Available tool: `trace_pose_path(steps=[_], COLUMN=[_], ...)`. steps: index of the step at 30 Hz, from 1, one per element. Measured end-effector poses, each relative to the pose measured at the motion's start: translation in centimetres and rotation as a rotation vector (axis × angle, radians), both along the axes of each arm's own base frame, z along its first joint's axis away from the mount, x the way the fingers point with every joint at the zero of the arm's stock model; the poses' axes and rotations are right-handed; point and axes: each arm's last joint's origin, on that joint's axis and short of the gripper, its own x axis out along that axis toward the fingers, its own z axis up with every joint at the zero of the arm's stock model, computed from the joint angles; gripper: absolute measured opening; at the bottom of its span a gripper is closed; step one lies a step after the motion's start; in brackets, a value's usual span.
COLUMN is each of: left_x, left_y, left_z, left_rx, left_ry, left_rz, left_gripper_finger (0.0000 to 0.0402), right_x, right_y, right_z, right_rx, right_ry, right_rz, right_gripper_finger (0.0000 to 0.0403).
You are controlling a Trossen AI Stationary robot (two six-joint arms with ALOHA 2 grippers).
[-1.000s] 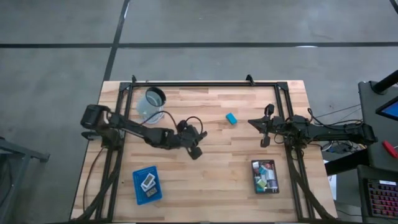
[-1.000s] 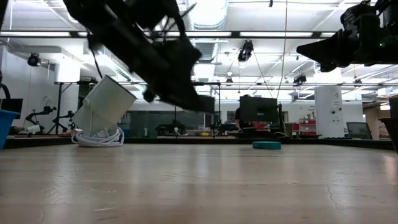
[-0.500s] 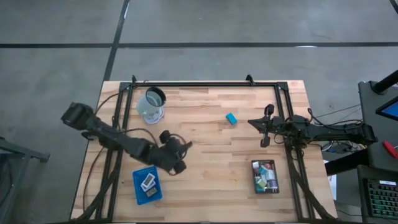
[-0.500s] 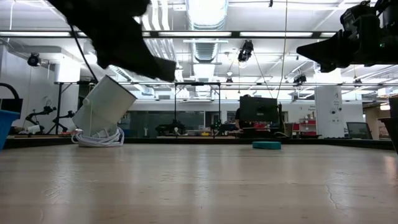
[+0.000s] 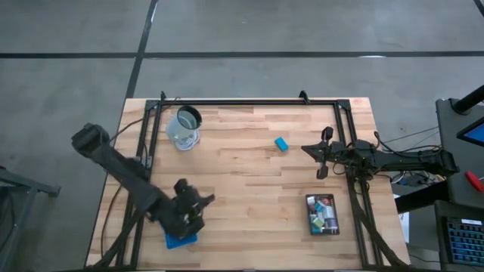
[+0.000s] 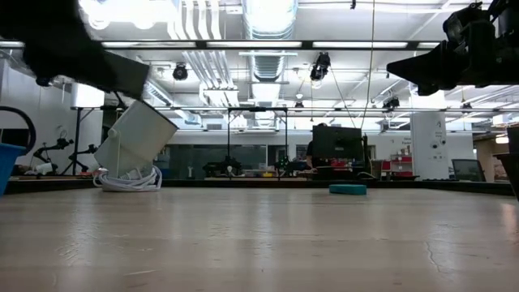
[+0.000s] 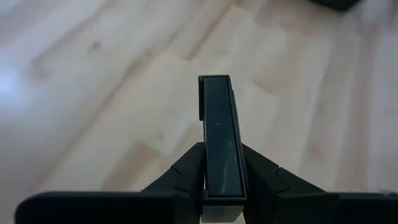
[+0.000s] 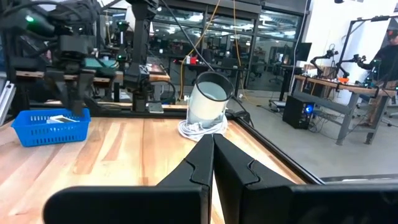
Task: Pick & Place Office items
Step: Put the black digital clock into the blue bin
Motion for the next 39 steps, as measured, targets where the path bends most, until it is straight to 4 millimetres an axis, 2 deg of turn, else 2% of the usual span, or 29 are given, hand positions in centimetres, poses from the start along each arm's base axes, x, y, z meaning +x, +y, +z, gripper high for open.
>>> trace_pose_path(steps=[10, 16, 20, 39], left_x=[-5.9, -8.7, -10.3, -11.1], left_y=[-4.0, -5.5, -5.8, -4.8], left_z=[-0.5, -0.7, -0.9, -3.4], left_rx=[-0.071, -0.119, -0.12, -0.119], left_ry=[0.059, 0.133, 0.157, 0.144], left_rz=[-0.084, -0.179, -0.18, -0.155], left_gripper_finger=[0.0074, 0.0085, 0.0081, 0.0077], right_x=[0.0, 0.0, 0.0, 0.0], right_y=[0.0, 0.0, 0.0, 0.0], right_z=[0.0, 0.0, 0.0, 0.0], right_rx=[0.0, 0.0, 0.0, 0.0], right_ry=[0.0, 0.0, 0.0, -0.001], right_rz=[0.0, 0.0, 0.0, 0.0], right_gripper_finger=[0.0008, 0.0008, 0.0008, 0.0008])
